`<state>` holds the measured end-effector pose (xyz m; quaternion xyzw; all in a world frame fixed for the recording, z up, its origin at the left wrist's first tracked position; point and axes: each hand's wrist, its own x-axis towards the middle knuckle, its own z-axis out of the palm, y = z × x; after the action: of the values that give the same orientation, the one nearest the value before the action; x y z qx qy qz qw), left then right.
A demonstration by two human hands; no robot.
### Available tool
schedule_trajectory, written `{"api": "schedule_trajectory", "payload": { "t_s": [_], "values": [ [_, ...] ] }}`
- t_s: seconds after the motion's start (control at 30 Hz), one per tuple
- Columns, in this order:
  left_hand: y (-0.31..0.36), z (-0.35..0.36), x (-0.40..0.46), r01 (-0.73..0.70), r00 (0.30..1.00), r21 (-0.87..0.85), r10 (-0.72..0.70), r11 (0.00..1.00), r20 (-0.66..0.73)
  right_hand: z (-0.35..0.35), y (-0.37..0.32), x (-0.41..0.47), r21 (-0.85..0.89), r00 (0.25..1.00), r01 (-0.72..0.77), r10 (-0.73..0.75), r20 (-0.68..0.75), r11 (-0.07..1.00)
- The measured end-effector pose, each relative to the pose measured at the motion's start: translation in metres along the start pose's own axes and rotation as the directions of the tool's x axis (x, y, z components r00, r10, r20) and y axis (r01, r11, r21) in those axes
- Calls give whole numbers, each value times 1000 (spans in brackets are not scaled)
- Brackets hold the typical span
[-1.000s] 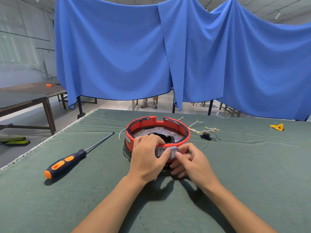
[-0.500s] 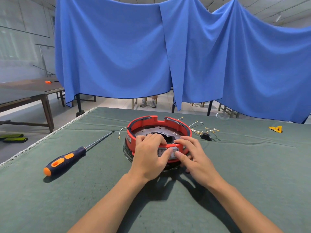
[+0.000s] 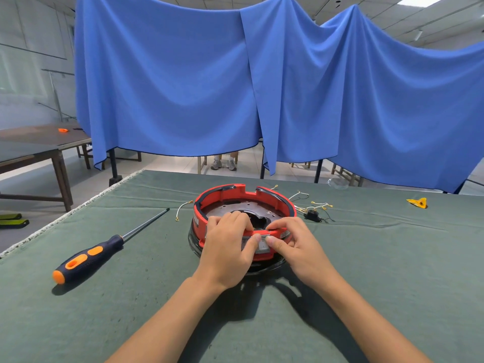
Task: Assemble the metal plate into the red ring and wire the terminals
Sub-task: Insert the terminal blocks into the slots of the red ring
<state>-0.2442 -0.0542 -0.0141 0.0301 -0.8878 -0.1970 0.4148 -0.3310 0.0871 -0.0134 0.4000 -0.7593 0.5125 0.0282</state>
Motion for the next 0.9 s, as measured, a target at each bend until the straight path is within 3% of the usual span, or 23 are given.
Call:
{"api": "schedule_trajectory", "payload": {
  "t_s": [0.13, 0.33, 0.5, 0.67, 0.9],
  "values": [
    [0, -1, 0, -16, 1000, -31, 17, 999, 25, 2, 1, -2, -53, 999, 14, -16, -42, 998],
    [-6, -12, 0, -51, 992, -72, 59, 996, 114, -5, 2, -6, 59, 999, -40, 38, 36, 997],
    [-4, -8, -2, -67, 993, -35, 70, 997, 95, -5, 2, -8, -15, 999, 10, -10, 33, 1000],
    [-6, -7, -2, -63, 994, -46, 67, 997, 87, -7, 3, -5, 45, 998, -1, -2, 59, 999],
    [-1, -6, -4, -68, 995, -24, 69, 997, 74, -4, 6, -3, -252, 998, 39, -48, -30, 967]
  ]
}}
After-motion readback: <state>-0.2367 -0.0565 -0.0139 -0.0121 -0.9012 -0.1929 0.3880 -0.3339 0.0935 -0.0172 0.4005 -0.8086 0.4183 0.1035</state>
